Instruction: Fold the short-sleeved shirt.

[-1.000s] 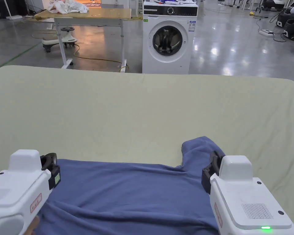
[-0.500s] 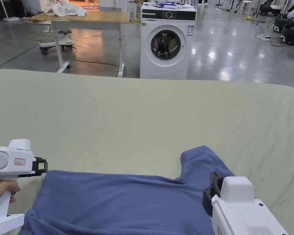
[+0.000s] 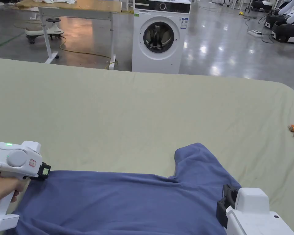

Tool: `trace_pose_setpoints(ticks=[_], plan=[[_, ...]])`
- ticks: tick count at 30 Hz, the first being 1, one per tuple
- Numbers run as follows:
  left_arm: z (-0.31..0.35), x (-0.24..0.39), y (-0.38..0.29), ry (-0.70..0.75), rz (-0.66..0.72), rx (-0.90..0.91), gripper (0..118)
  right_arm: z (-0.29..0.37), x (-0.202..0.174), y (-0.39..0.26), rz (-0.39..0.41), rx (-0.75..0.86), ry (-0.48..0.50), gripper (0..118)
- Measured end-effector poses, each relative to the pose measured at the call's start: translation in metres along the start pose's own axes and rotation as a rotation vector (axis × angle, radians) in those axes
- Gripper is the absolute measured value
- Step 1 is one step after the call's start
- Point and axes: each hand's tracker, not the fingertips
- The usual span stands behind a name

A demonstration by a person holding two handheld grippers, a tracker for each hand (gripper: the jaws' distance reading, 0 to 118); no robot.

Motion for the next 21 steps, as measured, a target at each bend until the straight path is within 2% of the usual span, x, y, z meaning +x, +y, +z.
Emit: trace_pose_setpoints(ticks=[1,2,3,6,9,12,15,17,18,21], plan=[[-0.001,0.000,0.001,-0.014,-0.009,0.000,18,-0.003,0.003,0.001,-0.011,-0.010,-0.002,0],[0.001,0.001,0.003,-0.017,-0.018,0.000,3,-0.006,0.007,0.004,-0.023,-0.021,-0.012,0],[0.001,0.001,0.003,-0.026,-0.025,0.009,0,-0.010,0.011,0.006,-0.032,-0.024,-0.017,0],[0.008,-0.001,-0.010,-0.041,0.006,0.086,0,-0.025,0.027,0.018,-0.065,-0.031,-0.038,0],[0.020,-0.003,-0.024,-0.038,0.023,0.133,0,-0.052,0.045,0.032,-0.063,-0.080,-0.037,0],[0.039,-0.006,-0.040,-0.068,0.057,0.196,0,-0.092,0.065,0.043,-0.051,-0.223,-0.007,1],[0.056,-0.010,-0.052,-0.113,0.075,0.244,0,-0.135,0.076,0.047,0.020,-0.372,0.028,6],[0.070,-0.009,-0.055,-0.101,0.056,0.262,0,-0.160,0.084,0.046,0.015,-0.446,0.061,8],[0.075,-0.009,-0.057,-0.100,0.050,0.266,0,-0.169,0.087,0.046,-0.020,-0.470,0.070,19],[0.086,-0.012,-0.063,-0.114,0.066,0.301,0,-0.196,0.094,0.042,-0.018,-0.504,0.049,63]])
